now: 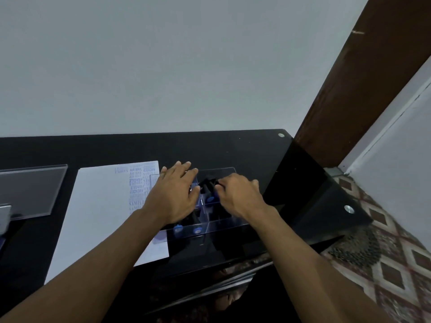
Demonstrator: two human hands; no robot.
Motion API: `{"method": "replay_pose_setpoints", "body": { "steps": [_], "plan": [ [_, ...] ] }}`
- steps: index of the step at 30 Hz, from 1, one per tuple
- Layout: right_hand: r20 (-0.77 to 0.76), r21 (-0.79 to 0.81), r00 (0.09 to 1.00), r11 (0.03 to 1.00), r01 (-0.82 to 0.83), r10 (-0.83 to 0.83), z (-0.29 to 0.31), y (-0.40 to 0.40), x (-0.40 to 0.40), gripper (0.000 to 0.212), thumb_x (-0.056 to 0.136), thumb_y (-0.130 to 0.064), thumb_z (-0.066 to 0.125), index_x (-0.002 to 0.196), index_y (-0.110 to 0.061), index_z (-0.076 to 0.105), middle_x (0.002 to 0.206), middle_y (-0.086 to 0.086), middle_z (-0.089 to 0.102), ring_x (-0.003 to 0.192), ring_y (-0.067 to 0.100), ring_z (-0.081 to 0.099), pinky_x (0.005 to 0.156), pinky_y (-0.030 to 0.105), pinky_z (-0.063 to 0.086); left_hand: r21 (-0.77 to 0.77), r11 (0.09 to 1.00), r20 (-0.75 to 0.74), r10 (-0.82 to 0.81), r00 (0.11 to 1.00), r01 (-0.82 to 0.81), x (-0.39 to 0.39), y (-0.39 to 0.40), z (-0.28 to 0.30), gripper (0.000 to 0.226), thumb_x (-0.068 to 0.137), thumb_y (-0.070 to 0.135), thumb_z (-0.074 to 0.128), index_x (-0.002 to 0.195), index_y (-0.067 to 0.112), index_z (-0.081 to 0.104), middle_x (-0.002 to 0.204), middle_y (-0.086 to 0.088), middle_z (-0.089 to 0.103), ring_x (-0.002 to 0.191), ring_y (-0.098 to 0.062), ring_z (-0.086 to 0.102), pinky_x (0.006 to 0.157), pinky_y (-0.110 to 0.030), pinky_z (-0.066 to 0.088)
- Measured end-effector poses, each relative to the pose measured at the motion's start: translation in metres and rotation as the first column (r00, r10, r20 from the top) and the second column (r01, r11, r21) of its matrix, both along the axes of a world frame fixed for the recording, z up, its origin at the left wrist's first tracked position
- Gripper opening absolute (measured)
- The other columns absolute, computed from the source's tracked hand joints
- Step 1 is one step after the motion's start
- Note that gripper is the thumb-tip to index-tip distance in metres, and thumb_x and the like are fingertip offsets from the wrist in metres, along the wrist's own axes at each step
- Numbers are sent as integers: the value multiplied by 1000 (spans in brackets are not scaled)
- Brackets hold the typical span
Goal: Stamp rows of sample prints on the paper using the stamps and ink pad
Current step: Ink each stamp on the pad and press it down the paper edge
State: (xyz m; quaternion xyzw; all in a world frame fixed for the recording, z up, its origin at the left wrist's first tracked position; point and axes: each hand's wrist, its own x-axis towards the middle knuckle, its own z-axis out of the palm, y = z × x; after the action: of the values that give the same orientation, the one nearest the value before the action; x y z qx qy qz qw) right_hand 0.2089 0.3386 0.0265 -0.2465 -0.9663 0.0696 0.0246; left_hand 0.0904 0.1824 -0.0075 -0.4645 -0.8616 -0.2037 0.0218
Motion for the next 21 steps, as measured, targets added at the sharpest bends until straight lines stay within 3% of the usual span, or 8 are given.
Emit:
{"method": "replay_pose_setpoints", "body": {
  "steps": [5,10,13,16,21],
  "plan": [
    [80,-99,997,995,12,-4,-7,3,-7,42,101,-44,28,75,-24,52,91,-5,55,83,16,54,103,59,28,-39,999,-32,0,999,-1,-6,0,-11,57,101,49,34,152,22,38,162,-3,31,152,-23,19,125,-49,10],
    [15,-201,1000,979,20,-18,-11,6,-10,46,100,-44,33,65,-24,55,91,-4,56,84,13,52,97,55,36,-19,1000,-50,-2,999,1,-6,0,-13,59,100,49,32,150,20,42,160,-5,36,151,-24,23,124,-49,12],
    [49,-226,999,974,25,-15,-13,5,-13,44,100,-47,32,65,-28,50,102,1,56,93,16,51,96,54,38,-15,1000,-55,-2,998,1,-6,-1,-14,60,99,50,31,150,19,43,159,-5,37,151,-25,24,124,-49,12],
    [74,-231,997,972,50,-34,-14,5,-17,47,100,-47,32,64,-25,51,99,3,60,92,20,55,95,55,40,-17,1000,-65,-1,998,0,-6,-1,-14,61,98,50,30,150,19,42,159,-5,36,151,-25,24,124,-49,12],
    [-83,-239,994,970,52,-74,-18,4,-13,38,98,-42,42,76,-21,64,94,1,58,90,17,54,91,50,45,-25,1000,-65,5,998,-7,-6,0,-15,58,101,48,33,151,21,41,161,-4,34,152,-23,22,125,-48,11]
  ]
}}
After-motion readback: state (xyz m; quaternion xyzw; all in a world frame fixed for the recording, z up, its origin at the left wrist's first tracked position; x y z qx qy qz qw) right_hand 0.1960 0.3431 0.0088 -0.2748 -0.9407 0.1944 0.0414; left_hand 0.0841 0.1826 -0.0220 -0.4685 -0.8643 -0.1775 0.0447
